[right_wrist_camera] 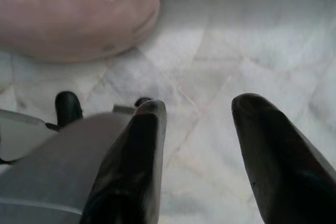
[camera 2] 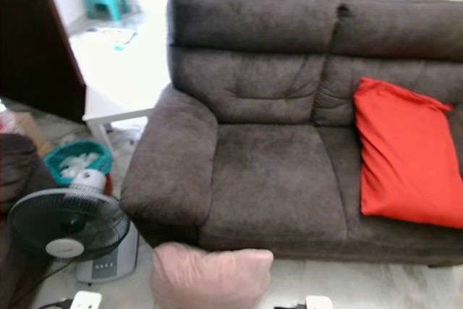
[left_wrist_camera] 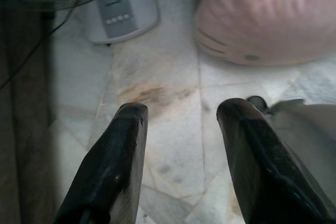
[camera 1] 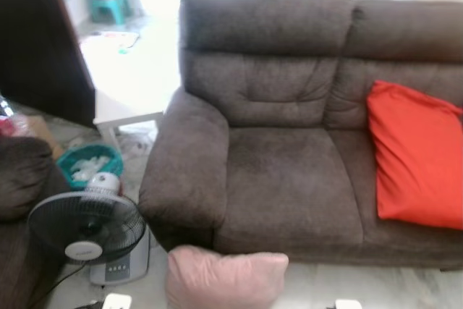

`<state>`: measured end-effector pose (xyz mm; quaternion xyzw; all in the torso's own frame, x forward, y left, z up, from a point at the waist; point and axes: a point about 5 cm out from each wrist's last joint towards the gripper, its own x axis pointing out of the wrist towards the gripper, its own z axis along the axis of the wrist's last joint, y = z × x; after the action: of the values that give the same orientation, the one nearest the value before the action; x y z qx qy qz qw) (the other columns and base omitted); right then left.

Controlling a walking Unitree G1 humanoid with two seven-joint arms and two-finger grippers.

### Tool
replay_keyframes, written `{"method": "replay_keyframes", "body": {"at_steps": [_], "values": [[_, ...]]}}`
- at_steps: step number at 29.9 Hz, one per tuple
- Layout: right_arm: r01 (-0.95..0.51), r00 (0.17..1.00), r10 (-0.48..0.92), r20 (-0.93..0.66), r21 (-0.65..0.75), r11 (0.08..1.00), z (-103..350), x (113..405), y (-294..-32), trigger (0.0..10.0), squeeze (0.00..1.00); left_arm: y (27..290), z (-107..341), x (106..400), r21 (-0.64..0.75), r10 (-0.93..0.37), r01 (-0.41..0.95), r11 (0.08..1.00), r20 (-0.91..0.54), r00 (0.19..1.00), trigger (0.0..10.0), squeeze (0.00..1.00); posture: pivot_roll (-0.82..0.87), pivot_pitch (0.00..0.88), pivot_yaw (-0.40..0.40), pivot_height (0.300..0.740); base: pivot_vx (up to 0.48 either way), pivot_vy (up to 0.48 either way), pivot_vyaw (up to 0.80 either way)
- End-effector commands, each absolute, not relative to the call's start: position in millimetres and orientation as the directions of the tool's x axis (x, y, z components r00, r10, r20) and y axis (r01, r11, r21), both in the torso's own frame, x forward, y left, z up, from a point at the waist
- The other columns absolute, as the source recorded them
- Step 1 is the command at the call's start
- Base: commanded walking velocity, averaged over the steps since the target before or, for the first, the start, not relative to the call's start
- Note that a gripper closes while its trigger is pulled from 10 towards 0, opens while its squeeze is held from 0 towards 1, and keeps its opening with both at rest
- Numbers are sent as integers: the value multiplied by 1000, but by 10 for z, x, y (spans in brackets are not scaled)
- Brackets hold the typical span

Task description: Move the pillow to the sofa from floor

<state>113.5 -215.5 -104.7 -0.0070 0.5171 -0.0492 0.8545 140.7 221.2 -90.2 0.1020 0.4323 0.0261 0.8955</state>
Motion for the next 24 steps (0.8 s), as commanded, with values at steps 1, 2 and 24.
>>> {"method": "replay_keyframes", "body": {"at_steps": [1, 2, 24], "values": [[76, 468, -80, -880, -51, 996, -1041, 1162, -2142, 10000, 0, 2242, -905, 1381, 214, 140, 47, 976, -772, 619, 10000, 0, 103, 0, -26, 740, 0, 0, 0], [66, 472, -78, -878, -52, 996, -1038, 1169, -2144, 10000, 0, 2238, -905, 1382, 213, 139, 46, 976, -771, 622, 10000, 0, 103, 0, -26, 740, 0, 0, 0], [83, 468, -72, -881, -37, 996, -1041, 1168, -2137, 10000, 0, 2248, -906, 1379, 215, 146, 39, 976, -774, 617, 10000, 0, 109, 0, -27, 740, 0, 0, 332]]}}
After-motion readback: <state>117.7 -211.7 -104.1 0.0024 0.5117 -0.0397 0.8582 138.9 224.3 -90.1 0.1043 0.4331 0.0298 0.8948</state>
